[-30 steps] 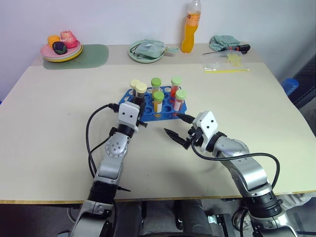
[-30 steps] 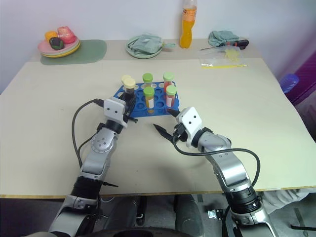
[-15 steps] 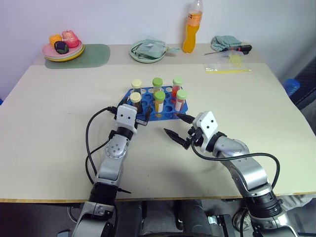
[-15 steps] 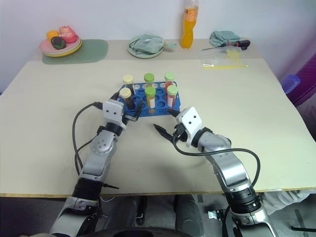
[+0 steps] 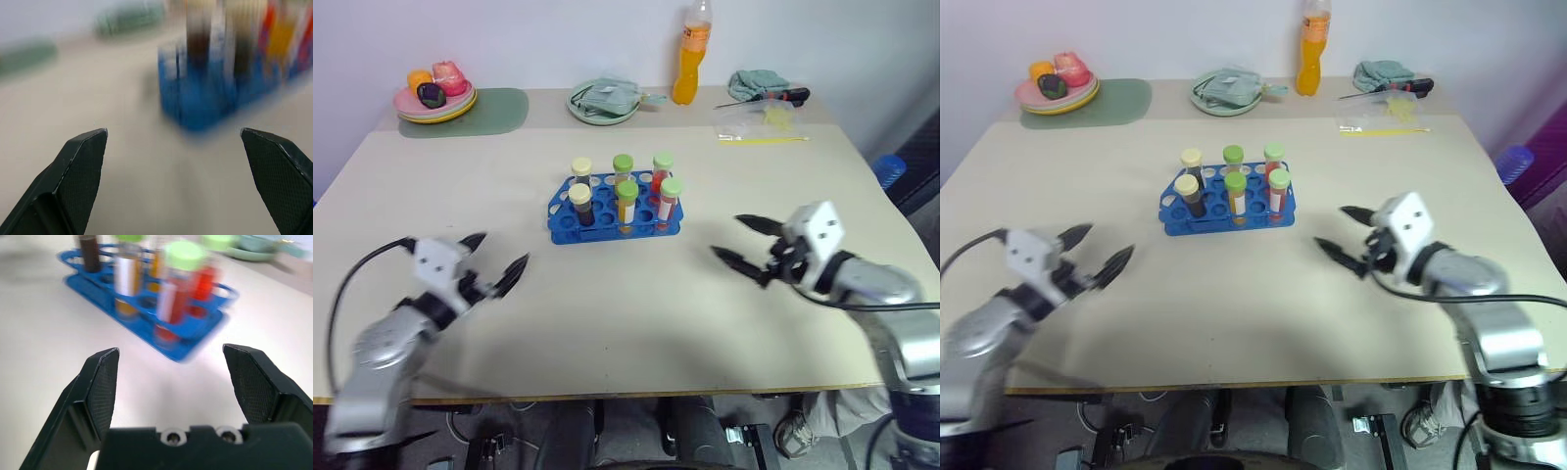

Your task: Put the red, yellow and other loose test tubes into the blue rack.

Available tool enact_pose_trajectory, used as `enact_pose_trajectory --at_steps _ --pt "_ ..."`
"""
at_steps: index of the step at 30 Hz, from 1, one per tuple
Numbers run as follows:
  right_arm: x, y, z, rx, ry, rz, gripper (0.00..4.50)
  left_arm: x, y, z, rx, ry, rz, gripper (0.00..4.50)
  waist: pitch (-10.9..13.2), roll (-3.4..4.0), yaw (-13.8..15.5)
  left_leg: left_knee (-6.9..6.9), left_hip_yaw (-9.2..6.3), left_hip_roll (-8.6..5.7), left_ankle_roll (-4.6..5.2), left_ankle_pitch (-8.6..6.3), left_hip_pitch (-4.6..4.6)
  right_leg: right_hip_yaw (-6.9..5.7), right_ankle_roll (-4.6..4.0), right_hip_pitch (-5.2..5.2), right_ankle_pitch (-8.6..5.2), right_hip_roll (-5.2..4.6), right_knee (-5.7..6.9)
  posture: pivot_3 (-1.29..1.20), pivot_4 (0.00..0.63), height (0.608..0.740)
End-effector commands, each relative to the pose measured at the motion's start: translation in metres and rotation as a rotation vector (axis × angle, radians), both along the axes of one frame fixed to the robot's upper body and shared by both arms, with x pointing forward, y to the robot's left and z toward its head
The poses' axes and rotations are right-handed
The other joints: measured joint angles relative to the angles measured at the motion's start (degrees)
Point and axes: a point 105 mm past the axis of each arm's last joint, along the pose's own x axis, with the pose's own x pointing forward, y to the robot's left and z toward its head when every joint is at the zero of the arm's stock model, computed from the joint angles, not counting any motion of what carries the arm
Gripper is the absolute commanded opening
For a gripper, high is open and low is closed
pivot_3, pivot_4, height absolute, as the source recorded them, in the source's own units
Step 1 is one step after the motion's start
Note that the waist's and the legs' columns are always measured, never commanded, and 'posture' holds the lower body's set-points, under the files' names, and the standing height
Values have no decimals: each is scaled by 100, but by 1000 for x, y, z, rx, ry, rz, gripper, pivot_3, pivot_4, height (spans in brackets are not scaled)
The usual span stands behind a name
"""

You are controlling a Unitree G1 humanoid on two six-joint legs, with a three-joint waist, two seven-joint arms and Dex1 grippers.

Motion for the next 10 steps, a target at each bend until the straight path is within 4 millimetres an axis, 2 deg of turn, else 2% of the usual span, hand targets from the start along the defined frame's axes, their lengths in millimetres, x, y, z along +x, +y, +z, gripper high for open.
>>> enact_pose_trajectory --at_steps 1,5,10 --pt "-3 -26 11 17 -6 -44 3766 -7 10 16 20 -15 -37 4478 0 0 36 4 -1 -1 0 0 0 -1 -1 5 -1 -2 -3 0 150 740" --pt "-2 -37 11 17 -5 -68 3766 -5 12 19 34 -6 -44 4478 -1 1 -3 9 0 0 0 0 8 -2 -1 31 -1 -4 -35 0 150 740" --pt "-2 -33 8 10 -3 -55 3766 -3 5 17 29 -6 -53 4478 0 2 -17 1 4 1 10 -6 7 -1 2 29 1 -4 -42 0 150 740"
